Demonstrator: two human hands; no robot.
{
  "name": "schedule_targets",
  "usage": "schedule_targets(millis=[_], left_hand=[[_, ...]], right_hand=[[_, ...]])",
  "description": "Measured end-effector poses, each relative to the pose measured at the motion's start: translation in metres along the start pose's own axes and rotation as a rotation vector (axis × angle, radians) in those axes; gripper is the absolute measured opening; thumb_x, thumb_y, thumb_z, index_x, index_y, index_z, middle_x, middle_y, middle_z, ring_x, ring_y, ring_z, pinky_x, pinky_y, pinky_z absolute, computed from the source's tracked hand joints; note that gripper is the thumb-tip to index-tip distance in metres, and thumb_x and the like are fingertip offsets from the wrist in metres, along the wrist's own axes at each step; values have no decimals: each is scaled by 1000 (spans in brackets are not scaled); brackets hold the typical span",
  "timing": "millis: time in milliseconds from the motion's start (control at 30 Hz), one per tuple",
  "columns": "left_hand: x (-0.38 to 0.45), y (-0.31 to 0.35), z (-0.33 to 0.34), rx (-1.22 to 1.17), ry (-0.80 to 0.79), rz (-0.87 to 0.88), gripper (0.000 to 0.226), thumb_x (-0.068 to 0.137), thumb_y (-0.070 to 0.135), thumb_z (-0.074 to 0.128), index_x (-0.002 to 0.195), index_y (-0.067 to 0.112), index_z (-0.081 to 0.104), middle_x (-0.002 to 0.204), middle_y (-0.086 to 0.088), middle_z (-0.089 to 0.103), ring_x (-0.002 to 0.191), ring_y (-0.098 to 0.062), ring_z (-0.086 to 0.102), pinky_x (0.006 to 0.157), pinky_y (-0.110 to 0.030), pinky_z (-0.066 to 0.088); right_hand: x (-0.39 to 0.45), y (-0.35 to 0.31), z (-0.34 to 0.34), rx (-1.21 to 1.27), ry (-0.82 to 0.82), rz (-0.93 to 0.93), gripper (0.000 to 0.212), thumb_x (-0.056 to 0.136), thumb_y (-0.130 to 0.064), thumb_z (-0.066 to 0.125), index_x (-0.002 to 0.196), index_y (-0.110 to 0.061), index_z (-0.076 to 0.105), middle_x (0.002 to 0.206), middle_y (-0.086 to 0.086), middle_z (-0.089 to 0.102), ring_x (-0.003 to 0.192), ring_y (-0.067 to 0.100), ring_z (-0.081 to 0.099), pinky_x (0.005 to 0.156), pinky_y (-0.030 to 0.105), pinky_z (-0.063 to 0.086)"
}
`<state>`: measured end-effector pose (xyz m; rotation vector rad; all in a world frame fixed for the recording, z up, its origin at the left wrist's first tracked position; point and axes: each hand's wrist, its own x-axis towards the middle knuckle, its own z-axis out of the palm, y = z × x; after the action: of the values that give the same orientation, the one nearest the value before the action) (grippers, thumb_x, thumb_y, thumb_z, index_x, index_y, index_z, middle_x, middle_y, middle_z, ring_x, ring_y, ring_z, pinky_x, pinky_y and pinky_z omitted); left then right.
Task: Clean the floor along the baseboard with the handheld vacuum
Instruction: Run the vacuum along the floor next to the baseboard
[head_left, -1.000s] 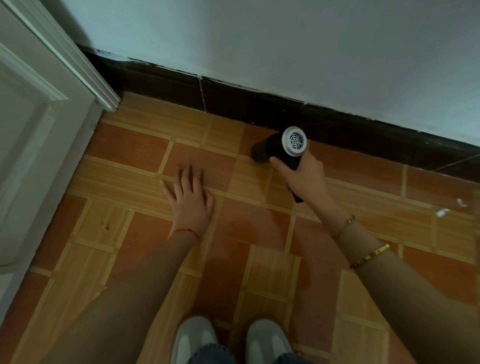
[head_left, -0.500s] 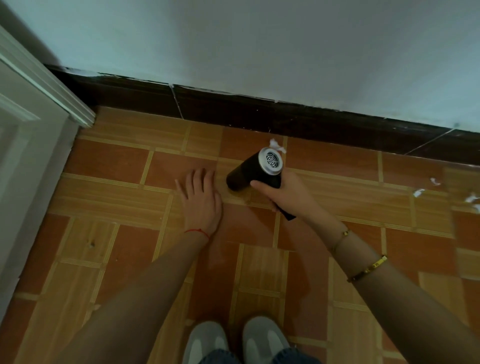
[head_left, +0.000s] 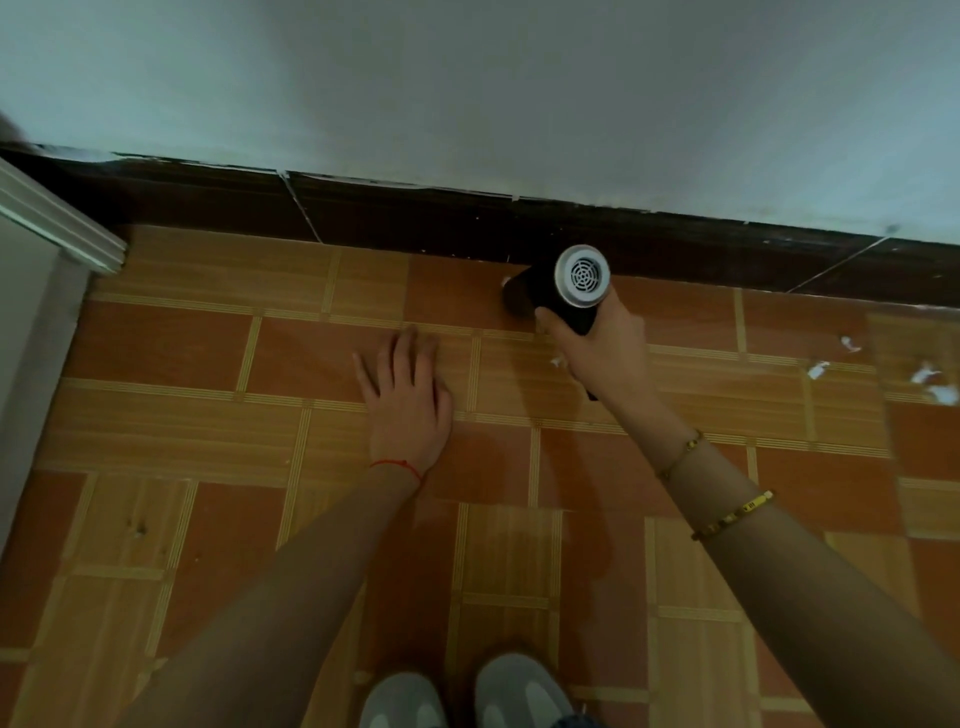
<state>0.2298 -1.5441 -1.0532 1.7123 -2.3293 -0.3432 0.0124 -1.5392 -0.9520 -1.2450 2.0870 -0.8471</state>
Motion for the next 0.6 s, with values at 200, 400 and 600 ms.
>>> schedule_targets(millis=[200, 400, 600], left_hand=[[0, -1, -1, -16, -2, 5, 53, 95, 30, 37, 145, 16, 43, 155, -12, 39, 148, -32, 28, 120, -66, 7], [0, -1, 0, -11, -1, 1, 52, 95, 30, 37, 145, 16, 43, 155, -11, 37, 148, -32, 28, 120, -66, 7], [0, 0, 0, -25, 20, 3, 50, 95, 28, 42, 143, 16, 46, 154, -11, 39, 147, -32, 30, 119, -67, 9]], right_hand=[[7, -9, 9, -42, 1, 4, 65, 86, -43, 68, 140, -15, 45, 125, 3, 64, 110, 22, 64, 87, 31, 53], [16, -15, 13, -152, 1, -61, 71, 87, -49, 65, 144, -16, 38, 127, 5, 64, 113, 25, 62, 91, 44, 54], [21, -31, 32, -180, -62, -106, 73, 85, -56, 63, 143, -18, 38, 124, 8, 65, 111, 30, 63, 87, 48, 54]])
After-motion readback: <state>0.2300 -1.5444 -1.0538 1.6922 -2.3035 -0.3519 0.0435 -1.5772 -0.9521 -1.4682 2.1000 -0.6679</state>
